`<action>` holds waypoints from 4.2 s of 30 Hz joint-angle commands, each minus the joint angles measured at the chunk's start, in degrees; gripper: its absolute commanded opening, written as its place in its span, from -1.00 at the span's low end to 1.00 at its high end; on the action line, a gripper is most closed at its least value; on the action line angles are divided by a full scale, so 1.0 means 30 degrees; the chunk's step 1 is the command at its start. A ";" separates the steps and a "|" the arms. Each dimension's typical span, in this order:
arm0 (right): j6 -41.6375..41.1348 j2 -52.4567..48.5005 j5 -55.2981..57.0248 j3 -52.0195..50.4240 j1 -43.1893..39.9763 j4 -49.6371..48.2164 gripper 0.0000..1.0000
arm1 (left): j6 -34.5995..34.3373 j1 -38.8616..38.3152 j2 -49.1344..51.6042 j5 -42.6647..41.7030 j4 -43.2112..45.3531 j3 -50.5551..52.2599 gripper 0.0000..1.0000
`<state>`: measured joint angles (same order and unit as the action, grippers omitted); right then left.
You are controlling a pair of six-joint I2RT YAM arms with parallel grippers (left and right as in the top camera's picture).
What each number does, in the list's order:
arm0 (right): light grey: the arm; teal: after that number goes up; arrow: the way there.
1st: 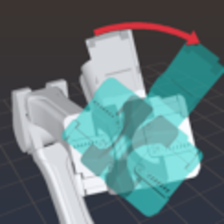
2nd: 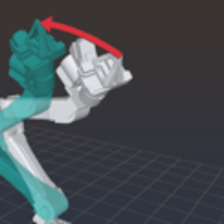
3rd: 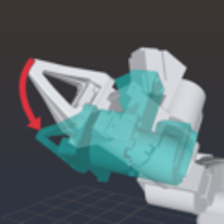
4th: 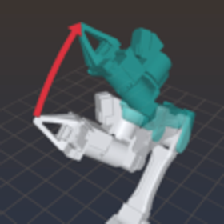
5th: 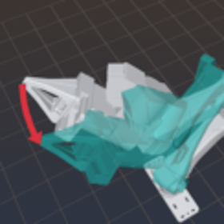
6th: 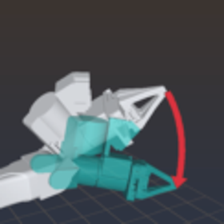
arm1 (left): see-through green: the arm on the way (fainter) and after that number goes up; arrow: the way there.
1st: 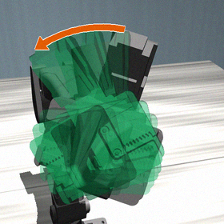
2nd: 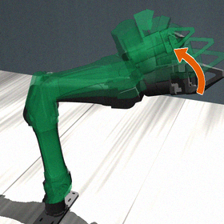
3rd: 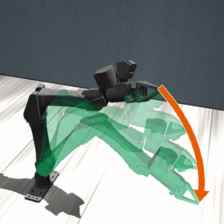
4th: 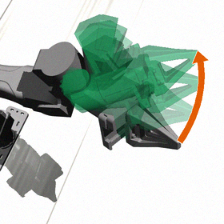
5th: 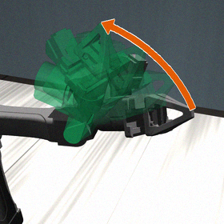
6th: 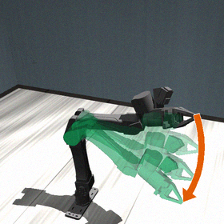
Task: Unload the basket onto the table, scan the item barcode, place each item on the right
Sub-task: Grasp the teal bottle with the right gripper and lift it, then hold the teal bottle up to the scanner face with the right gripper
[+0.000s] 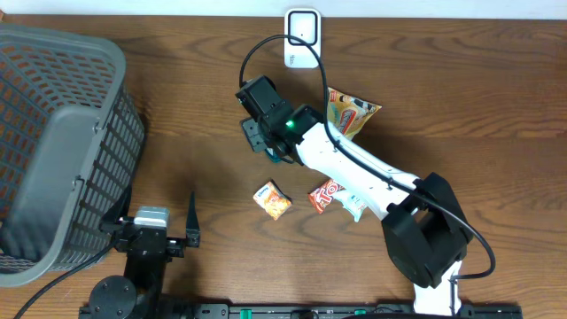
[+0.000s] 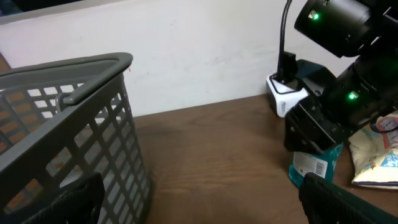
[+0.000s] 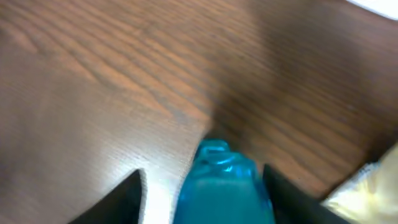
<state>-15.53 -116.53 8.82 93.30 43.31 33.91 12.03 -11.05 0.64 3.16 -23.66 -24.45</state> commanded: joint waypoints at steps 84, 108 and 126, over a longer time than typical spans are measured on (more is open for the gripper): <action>0.5894 0.4437 0.2127 -0.1989 -0.5646 -0.6215 -0.98 | -0.0095 -0.0058 -0.0007 -0.0036 0.0036 -0.0029 1.00; 1.5227 -0.8816 1.4039 1.1278 -0.3752 -1.2524 -0.98 | -0.0102 -0.0058 -0.0007 -0.0036 0.0036 -0.0029 1.00; 2.3285 -1.3005 1.5300 1.4972 -0.2973 -1.7027 -0.98 | -0.0095 -0.0058 -0.0007 -0.0036 0.0036 -0.0029 1.00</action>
<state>49.56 -157.07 52.73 135.33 34.11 -16.40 12.03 -11.05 0.64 3.14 -23.73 -24.45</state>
